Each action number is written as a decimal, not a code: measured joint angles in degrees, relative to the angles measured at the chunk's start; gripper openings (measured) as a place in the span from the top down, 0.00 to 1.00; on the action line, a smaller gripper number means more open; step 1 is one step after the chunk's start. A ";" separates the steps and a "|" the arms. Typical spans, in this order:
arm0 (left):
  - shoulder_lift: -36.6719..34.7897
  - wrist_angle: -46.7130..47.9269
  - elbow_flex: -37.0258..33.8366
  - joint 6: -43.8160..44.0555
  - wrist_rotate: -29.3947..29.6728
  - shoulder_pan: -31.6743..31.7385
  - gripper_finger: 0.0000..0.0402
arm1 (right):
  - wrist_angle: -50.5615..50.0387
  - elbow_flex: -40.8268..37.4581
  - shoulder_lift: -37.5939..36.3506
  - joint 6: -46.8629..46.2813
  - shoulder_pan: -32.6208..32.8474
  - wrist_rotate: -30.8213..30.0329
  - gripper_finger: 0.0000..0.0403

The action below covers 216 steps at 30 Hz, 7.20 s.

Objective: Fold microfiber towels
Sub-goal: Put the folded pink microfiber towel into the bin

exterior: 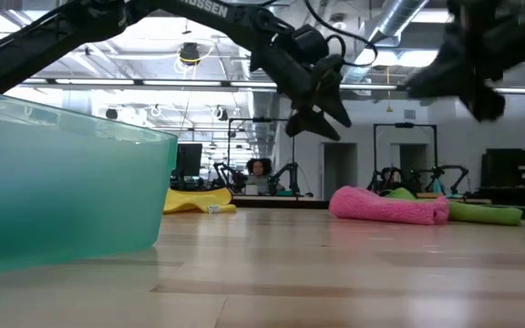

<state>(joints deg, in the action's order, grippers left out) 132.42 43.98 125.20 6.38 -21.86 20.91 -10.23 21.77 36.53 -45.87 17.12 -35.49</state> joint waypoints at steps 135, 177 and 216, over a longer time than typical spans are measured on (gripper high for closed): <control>3.09 20.26 8.40 25.83 15.87 -13.92 1.00 | -40.73 14.28 -13.07 7.05 0.00 0.72 0.58; -19.96 42.95 -16.93 92.37 40.09 -61.94 1.00 | -38.47 14.28 -13.05 8.85 0.00 -2.79 0.61; -41.61 9.48 -65.52 101.11 31.79 -62.33 0.52 | -38.50 14.28 -13.05 9.44 0.00 -3.58 0.61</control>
<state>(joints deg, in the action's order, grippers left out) 90.81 53.46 59.68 107.48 9.93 -41.42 -48.73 36.05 23.49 -36.42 17.12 -39.07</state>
